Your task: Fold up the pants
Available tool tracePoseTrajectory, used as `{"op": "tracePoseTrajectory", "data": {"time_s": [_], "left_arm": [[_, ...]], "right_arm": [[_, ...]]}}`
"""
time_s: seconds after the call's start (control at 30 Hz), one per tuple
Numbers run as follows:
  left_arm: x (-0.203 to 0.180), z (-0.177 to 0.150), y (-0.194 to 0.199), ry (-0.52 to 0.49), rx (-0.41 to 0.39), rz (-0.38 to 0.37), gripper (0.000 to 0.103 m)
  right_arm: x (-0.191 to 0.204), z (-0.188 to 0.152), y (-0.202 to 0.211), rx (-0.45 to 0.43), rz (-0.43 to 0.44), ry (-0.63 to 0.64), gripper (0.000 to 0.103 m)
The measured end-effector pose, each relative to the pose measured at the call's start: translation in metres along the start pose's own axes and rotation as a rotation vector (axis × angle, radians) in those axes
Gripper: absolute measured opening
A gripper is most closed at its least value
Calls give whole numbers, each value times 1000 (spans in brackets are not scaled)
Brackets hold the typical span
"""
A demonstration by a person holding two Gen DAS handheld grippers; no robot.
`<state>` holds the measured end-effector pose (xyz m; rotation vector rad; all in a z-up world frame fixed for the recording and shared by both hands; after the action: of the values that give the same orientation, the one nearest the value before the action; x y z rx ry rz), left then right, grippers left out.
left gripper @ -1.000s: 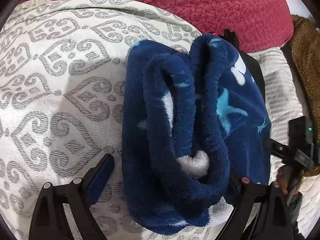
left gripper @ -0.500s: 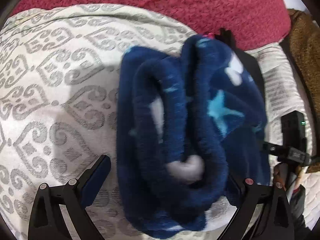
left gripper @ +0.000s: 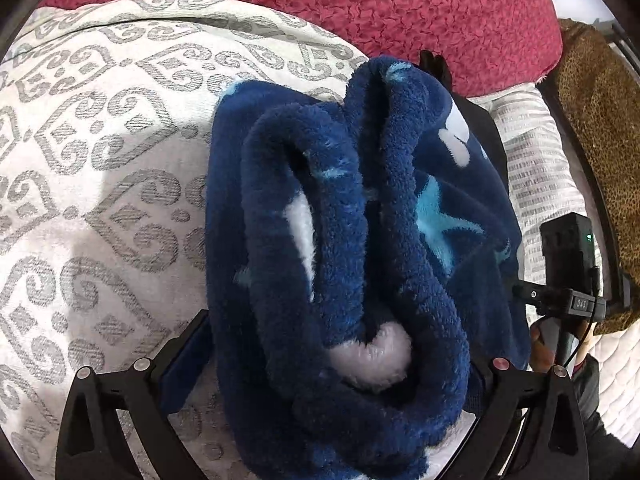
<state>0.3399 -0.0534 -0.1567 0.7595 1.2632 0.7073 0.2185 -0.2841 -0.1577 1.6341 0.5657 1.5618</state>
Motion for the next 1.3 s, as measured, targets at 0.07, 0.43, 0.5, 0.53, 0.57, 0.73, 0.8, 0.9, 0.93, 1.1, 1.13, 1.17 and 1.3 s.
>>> {"op": "tracePoseTrajectory", "data": {"time_s": [0.07, 0.43, 0.5, 0.53, 0.57, 0.73, 0.8, 0.9, 0.93, 1.1, 1.13, 1.17, 1.3], "left_arm": [[-2, 1, -2, 0, -6, 23, 103], [-18, -9, 9, -36, -53, 118, 62], [-31, -14, 17, -85, -79, 170, 52], [-38, -16, 21, -112, -91, 197, 48], [-47, -19, 26, -142, -108, 220, 46], [-72, -31, 56, -162, -167, 203, 45], [-85, -37, 68, -184, -189, 199, 45], [-110, -42, 81, -227, -219, 196, 46], [-118, -42, 84, -238, -229, 188, 46], [-172, -29, 92, -320, -273, 165, 46], [-184, -25, 94, -338, -284, 169, 46], [-198, -17, 96, -355, -298, 168, 47], [-238, 10, 104, -380, -341, 127, 47]], "right_arm": [[6, 5, -4, -21, -27, 25, 100], [15, 2, -1, -15, -66, -30, 73], [22, 0, 6, -50, -99, -13, 58], [30, -2, 12, -71, -131, 15, 50], [37, -5, 15, -84, -155, 36, 48], [60, -28, 52, -167, -177, 113, 45], [63, -37, 69, -198, -178, 136, 45], [64, -46, 95, -248, -184, 140, 45], [62, -48, 107, -267, -183, 134, 45], [52, -47, 163, -331, -214, 140, 45], [52, -43, 175, -346, -231, 149, 45], [51, -41, 186, -361, -246, 158, 46], [45, -23, 236, -451, -295, 184, 47]]}}
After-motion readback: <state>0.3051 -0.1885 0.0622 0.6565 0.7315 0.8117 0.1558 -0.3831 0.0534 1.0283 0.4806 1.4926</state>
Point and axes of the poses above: each gripper's, at about its wrist camera, not at the fingertips, and y roughly against the way its jaws point, x to its left, z to its top, the point moved 5 cm from there along -y, roughly the way its jaws point, and after that the axes turned 7 degrees about x, right-handed, at the moved point
